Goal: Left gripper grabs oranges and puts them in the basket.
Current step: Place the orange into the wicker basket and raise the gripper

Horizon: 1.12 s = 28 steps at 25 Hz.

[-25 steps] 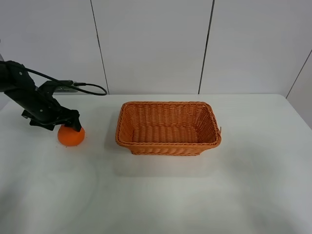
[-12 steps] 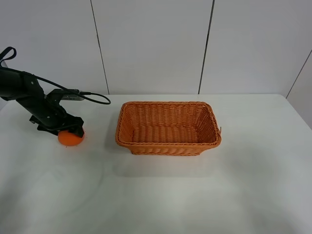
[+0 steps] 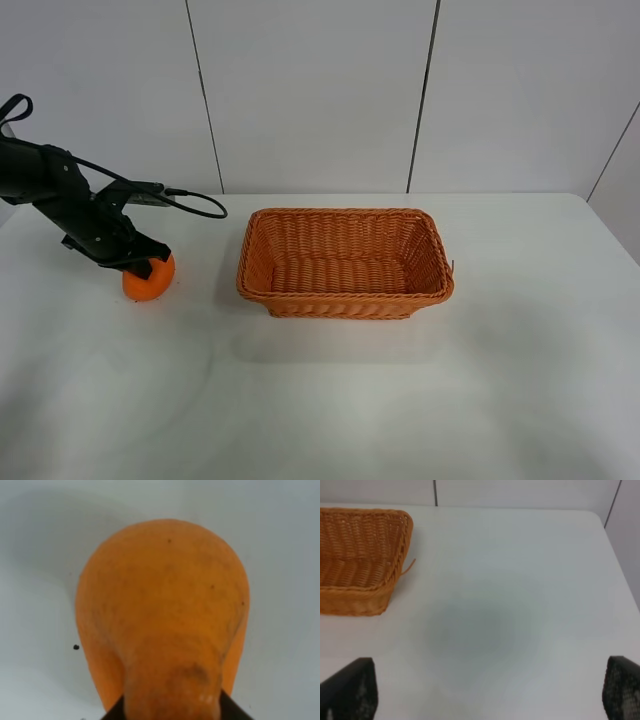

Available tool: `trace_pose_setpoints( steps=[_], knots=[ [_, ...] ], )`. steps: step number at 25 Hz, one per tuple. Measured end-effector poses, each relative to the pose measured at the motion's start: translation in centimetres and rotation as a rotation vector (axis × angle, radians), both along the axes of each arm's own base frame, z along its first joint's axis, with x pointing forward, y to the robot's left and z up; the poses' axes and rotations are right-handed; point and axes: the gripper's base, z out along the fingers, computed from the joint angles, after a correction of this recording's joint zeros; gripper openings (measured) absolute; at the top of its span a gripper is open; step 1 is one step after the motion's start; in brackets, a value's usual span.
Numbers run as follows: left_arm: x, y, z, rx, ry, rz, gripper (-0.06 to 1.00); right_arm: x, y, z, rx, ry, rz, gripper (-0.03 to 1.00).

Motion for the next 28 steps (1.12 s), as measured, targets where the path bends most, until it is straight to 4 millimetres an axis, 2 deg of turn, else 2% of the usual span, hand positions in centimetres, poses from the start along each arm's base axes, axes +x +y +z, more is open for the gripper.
trace_pose_setpoints(
  steps=[4, 10, 22, 26, 28],
  knots=[
    [-0.2, 0.0, 0.7, 0.000, -0.001, -0.010, 0.18, 0.0, 0.0, 0.0, 0.000, 0.000, 0.000, 0.69],
    [-0.8, -0.1, 3.8, -0.004, -0.040, -0.017, 0.17, 0.0, 0.0, 0.0, 0.000, 0.000, 0.000, 0.69],
    [-4.5, -0.6, 13.9, -0.076, -0.211, 0.004, 0.17, 0.0, 0.0, 0.0, 0.000, 0.000, 0.000, 0.69],
    [-5.5, -2.6, 15.5, -0.110, -0.238, -0.044, 0.17, 0.0, 0.0, 0.0, 0.000, 0.000, 0.000, 0.69],
    [-5.8, -4.6, 15.7, -0.118, -0.240, -0.103, 0.17, 0.0, 0.0, 0.0, 0.000, 0.000, 0.000, 0.69]
  ],
)
